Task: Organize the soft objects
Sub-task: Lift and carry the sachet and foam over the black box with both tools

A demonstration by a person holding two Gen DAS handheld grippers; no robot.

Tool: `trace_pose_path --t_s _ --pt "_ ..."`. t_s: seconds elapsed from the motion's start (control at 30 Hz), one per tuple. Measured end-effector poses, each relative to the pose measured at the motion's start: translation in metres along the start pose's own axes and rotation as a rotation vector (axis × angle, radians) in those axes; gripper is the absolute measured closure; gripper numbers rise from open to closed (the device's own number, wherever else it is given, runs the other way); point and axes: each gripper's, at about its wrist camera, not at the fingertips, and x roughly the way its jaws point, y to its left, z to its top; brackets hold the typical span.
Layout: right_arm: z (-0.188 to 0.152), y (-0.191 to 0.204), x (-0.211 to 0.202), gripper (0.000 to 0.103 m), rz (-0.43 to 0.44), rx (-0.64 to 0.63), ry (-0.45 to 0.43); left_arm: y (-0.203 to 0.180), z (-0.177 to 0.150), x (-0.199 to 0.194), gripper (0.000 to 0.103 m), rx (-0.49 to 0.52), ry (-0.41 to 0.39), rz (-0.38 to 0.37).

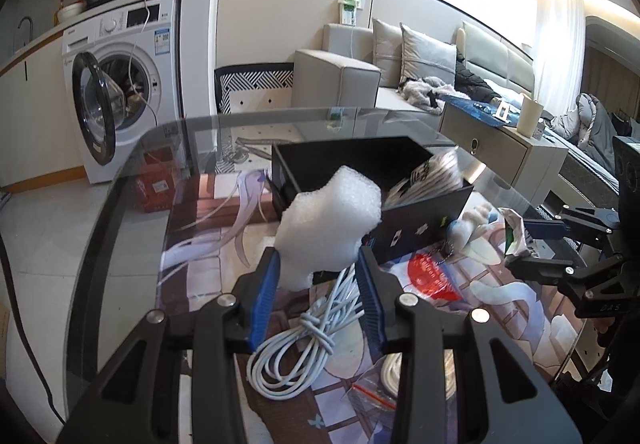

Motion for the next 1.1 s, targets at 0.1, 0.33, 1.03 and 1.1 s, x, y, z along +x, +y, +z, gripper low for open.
trace_pose_path --t_s 0.1,0.33,1.03,1.1 --pt "0.004 0.0 -0.005 0.052 -0.006 0.003 -0.022 -0.004 0.004 -0.007 0.065 0.008 -0.017 0.001" --pt "0.017 0.0 -0.015 0.052 -0.009 0.01 -0.074 -0.013 0.014 -0.013 0.065 0.032 -0.028 -0.009" --pt "0.063 -0.011 -0.011 0.052 -0.027 0.01 -0.185 -0.023 0.046 0.002 0.065 0.025 -0.033 -0.024" --pt "0.067 -0.013 -0.008 0.052 -0.029 0.005 -0.196 -0.024 0.049 0.006 0.065 0.027 -0.03 -0.028"
